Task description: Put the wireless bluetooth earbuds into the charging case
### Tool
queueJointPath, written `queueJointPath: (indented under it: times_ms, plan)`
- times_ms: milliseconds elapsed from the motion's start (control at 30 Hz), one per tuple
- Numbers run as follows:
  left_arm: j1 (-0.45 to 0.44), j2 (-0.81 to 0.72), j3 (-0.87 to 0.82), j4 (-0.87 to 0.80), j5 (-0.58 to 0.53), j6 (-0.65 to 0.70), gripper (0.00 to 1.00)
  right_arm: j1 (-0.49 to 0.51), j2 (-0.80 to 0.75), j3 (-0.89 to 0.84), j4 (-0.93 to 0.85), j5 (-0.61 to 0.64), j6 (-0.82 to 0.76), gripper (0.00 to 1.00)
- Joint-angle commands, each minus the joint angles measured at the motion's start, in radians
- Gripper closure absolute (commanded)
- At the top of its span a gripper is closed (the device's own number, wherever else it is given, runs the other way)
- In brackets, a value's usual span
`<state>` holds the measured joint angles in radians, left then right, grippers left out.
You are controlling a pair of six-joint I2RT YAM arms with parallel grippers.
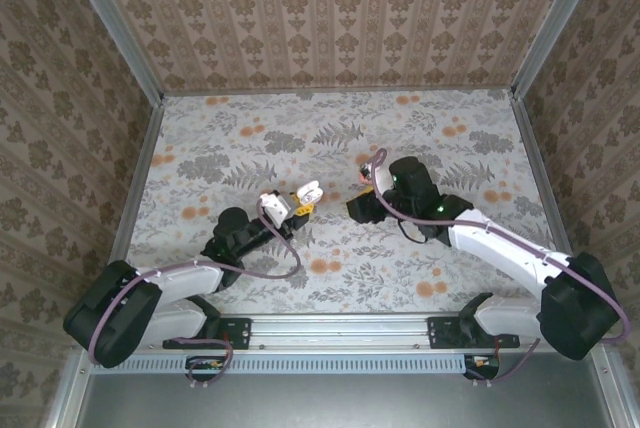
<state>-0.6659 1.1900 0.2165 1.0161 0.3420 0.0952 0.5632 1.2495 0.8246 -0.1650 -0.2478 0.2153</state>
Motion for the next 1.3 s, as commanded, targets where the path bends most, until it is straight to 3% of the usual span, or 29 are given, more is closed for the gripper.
queueJointPath:
  times_ms: [0,267,500,867,1067,1267]
  plan:
    - [0.012,0.006,0.021,-0.028,-0.028,-0.034,0.94,-0.062,0.06,0.099,-0.261,0.126,0.113,0.47]
    - [0.017,-0.021,0.035,-0.1,-0.032,-0.024,0.94,-0.232,0.282,0.322,-0.479,0.11,-0.004,0.47]
    - [0.025,-0.1,0.067,-0.265,-0.056,-0.015,0.94,-0.254,0.522,0.596,-0.729,0.151,-0.388,0.47]
    - [0.05,-0.142,0.084,-0.37,-0.081,-0.058,0.94,-0.282,0.732,0.744,-0.861,0.107,-0.879,0.44]
    - [0.076,-0.142,0.089,-0.389,-0.069,-0.06,0.94,-0.284,0.801,0.791,-0.879,0.094,-0.997,0.45]
    - [0.093,-0.143,0.097,-0.407,-0.054,-0.058,0.94,-0.287,0.875,0.85,-0.901,0.127,-1.008,0.48]
